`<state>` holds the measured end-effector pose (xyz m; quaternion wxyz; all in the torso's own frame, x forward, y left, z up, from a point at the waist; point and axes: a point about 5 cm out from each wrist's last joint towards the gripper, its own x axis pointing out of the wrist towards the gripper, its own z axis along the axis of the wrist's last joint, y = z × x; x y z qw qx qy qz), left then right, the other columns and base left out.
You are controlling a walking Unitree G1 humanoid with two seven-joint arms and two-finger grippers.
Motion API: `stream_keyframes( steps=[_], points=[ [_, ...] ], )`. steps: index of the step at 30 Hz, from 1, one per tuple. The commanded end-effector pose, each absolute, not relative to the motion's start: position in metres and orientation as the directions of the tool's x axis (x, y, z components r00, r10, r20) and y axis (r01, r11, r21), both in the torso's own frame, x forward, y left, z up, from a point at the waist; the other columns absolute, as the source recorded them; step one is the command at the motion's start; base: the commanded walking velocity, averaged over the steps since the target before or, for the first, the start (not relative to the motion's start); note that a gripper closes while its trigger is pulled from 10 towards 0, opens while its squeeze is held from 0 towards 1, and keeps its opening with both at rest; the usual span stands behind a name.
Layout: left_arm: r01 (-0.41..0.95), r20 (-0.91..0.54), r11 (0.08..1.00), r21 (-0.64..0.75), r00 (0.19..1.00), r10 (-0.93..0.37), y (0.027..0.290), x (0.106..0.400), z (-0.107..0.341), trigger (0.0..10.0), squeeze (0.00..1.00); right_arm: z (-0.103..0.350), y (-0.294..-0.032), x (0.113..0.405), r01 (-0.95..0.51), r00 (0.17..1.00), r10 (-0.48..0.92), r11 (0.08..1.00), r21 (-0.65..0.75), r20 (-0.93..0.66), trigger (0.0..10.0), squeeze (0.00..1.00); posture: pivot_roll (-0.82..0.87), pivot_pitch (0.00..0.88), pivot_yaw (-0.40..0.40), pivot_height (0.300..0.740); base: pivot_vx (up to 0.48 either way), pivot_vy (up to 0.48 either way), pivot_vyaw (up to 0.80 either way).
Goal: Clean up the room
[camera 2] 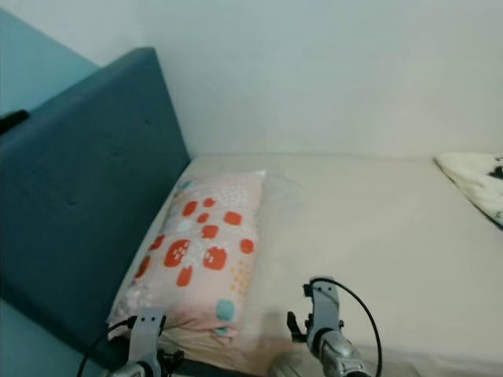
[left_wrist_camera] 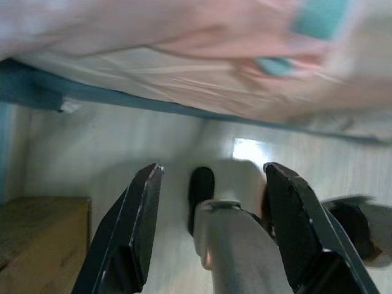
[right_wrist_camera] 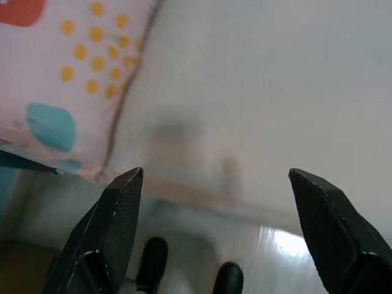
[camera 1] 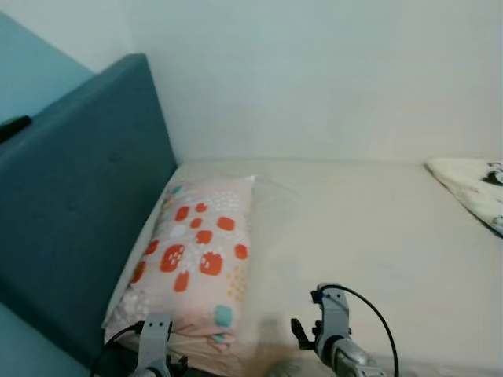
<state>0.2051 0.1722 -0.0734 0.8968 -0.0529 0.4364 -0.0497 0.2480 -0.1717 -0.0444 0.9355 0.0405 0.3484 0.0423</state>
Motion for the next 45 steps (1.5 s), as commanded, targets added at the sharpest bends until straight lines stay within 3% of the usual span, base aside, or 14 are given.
stream_keyframes(
  steps=[1,16,30,36,45],
  points=[
    [0.037,-0.798,0.992,-0.124,0.590,-0.122,0.177,0.198,-0.077,10.0,0.00,-0.046,-0.165,0.247,-0.062,0.752,0.122,0.991,0.115,-0.648,10.0,0.00,-0.01,0.000,0.012,0.729,0.000,0.000,0.75],
    [0.015,-0.825,0.996,-0.086,0.559,-0.080,0.186,0.187,-0.082,10.0,0.00,-0.046,-0.165,0.246,-0.067,0.745,0.125,0.991,0.113,-0.655,10.0,0.00,-0.01,0.000,0.015,0.729,0.000,0.000,0.75],
    [0.020,-0.830,0.992,-0.128,0.545,-0.119,0.184,0.183,-0.084,10.0,0.00,-0.047,-0.168,0.246,-0.052,0.744,0.101,0.994,0.093,-0.660,10.0,0.00,-0.01,0.000,0.011,0.729,0.000,0.000,0.77],
    [0.042,-0.840,0.992,-0.121,0.527,-0.125,0.182,0.179,-0.086,10.0,0.00,-0.048,-0.174,0.244,0.000,0.738,0.053,0.997,0.079,-0.673,10.0,0.00,-0.02,0.000,0.012,0.729,0.000,-0.469,0.00],
    [0.013,-0.840,0.991,-0.135,0.529,-0.121,0.181,0.178,-0.087,10.0,0.00,-0.047,-0.176,0.245,0.019,0.740,0.032,0.997,0.069,-0.672,10.0,0.00,-0.02,0.000,0.011,0.729,0.000,0.000,0.00]
  ],
)
